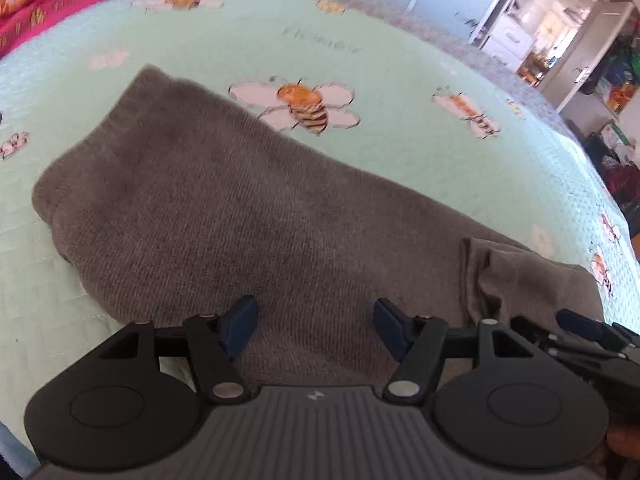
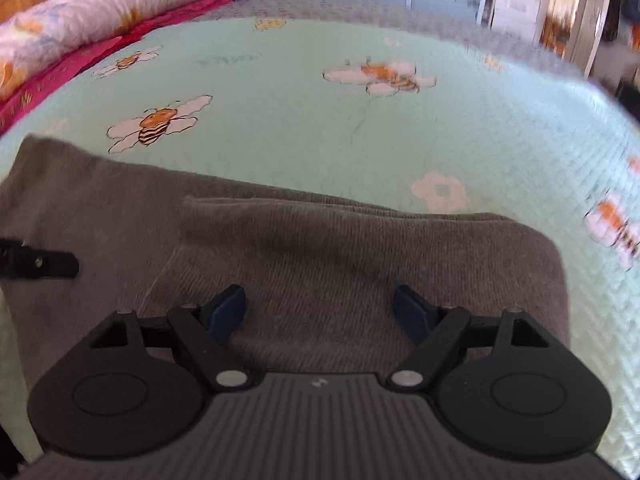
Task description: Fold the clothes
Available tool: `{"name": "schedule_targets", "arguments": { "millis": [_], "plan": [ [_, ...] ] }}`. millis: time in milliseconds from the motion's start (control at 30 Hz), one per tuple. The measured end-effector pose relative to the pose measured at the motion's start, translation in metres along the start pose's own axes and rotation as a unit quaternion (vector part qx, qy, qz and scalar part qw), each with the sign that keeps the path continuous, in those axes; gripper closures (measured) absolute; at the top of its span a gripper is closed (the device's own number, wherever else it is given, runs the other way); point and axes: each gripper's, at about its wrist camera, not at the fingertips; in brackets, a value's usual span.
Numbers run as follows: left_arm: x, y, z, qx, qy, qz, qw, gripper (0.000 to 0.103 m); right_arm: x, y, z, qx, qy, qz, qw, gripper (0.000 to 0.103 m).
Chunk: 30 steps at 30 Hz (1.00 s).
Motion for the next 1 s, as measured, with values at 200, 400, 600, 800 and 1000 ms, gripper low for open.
{"name": "schedule_targets", "arguments": {
  "millis": [200, 400, 600, 800, 1000],
  "plan": [
    [0.003, 0.006, 0.016, -0.02, 0.01, -0.014, 0.9997, 0.035, 0.01, 0.003, 0.039, -0.051, -0.001, 0.014, 0.999, 0.02],
    [0.03, -0.016, 0.0, -0.007, -0.005, 0.017, 0.9998, 0.034, 0.04, -0.031, 0.022, -0.048, -0.033, 0.041, 0.997, 0.02],
    [0.046, -0.009, 0.042, -0.05, 0.052, 0.048, 0.9963, 0.034, 0.062, -0.023, 0.01, -0.031, -0.009, 0.051, 0.998, 0.02],
    [0.129, 0.016, 0.055, -0.06, 0.217, 0.243, 0.9436, 0.033, 0.056, 0.022, 0.062, -0.119, -0.047, 0.043, 0.991, 0.02],
    [0.179, 0.028, 0.04, -0.048, 0.267, 0.374, 0.887, 0.034, 0.039, 0.054, 0.067, -0.095, -0.064, 0.011, 0.993, 0.02]
  ]
}}
Point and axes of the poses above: each gripper's, at about its wrist camera, not at the fingertips, and z roughly against the way its jaws point, x to its left, y to its underside, and after that the axes turned 12 degrees about x, right-handed
